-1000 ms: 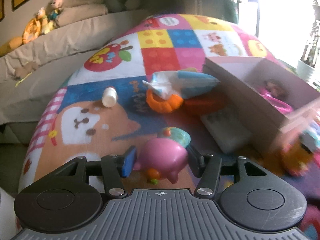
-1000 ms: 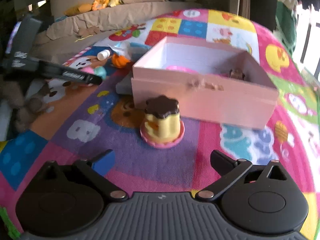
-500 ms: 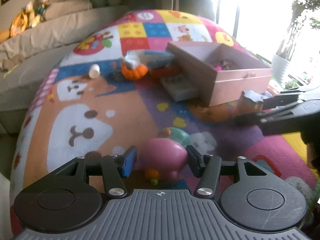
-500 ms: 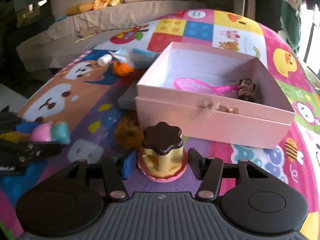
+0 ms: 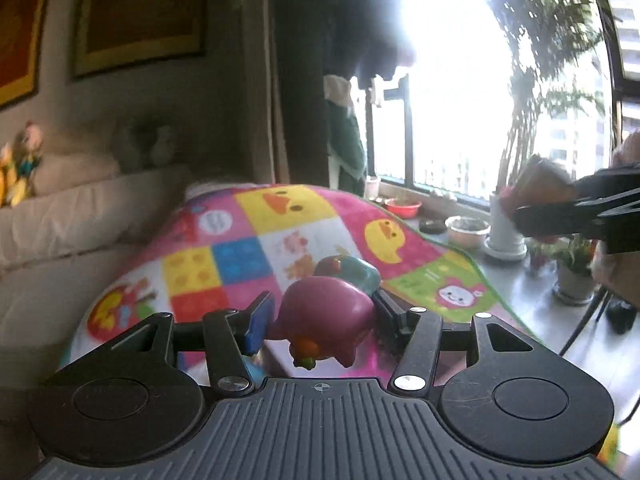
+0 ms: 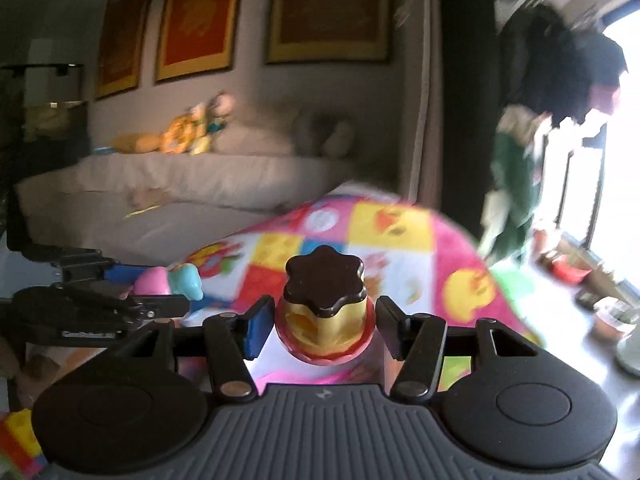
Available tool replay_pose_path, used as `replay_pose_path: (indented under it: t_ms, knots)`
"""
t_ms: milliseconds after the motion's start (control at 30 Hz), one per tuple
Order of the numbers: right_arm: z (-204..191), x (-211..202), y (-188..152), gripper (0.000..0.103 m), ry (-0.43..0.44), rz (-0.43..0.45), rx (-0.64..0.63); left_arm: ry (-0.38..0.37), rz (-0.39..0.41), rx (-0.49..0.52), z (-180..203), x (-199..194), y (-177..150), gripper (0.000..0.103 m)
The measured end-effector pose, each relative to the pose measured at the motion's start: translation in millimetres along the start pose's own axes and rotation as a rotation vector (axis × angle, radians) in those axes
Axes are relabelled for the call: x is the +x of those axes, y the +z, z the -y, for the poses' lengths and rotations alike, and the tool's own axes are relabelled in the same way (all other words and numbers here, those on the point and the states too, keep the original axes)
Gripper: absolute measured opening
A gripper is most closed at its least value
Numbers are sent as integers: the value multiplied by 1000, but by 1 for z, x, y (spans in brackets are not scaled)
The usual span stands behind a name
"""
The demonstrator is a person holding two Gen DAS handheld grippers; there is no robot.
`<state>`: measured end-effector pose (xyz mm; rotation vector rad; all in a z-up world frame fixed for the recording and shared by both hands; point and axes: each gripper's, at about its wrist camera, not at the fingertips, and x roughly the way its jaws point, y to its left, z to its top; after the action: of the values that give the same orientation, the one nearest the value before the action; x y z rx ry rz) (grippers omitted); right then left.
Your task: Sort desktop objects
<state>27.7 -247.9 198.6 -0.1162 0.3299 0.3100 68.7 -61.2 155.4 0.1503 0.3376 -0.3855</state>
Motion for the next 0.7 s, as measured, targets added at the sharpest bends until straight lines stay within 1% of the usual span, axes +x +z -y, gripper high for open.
replay_pose_path:
  t_ms: [67, 133, 200, 267, 300, 367, 400, 433, 467, 500, 600, 700]
  knots:
    - [8, 13, -6, 56, -11, -22, 12, -10, -40, 12, 3, 37, -1, 59]
    - [16, 29, -16, 56, -19, -52, 24, -23, -94, 9, 4, 74, -9, 59]
    - [24, 48, -26, 56, -17, -94, 50, -23, -124, 19, 5, 108, -16, 59]
    - [32, 67, -36, 56, -20, -133, 68, 16, -140, 41, 6, 135, -24, 62]
    - [37, 73, -40, 56, -25, -147, 72, 18, -164, 44, 4, 148, -27, 67]
    - [40, 87, -48, 56, -34, -168, 77, -9, -206, 9, -5, 162, -32, 73]
    - [42, 93, -53, 56, -40, -179, 81, -13, -211, -20, -11, 162, -34, 78]
    - [44, 97, -57, 56, -43, -189, 84, -11, -209, -36, -16, 157, -36, 81]
    - [46, 103, -62, 56, -42, -201, 85, -3, -205, -46, -20, 149, -39, 86]
    - [47, 107, -67, 56, -42, -211, 82, 14, -202, -51, -24, 141, -42, 89]
    - [44, 124, -79, 56, -22, -244, 62, 44, -207, -68, -32, 110, -52, 94]
    - [34, 141, -87, 56, 17, -272, 52, 52, -237, -75, -35, 78, -70, 95]
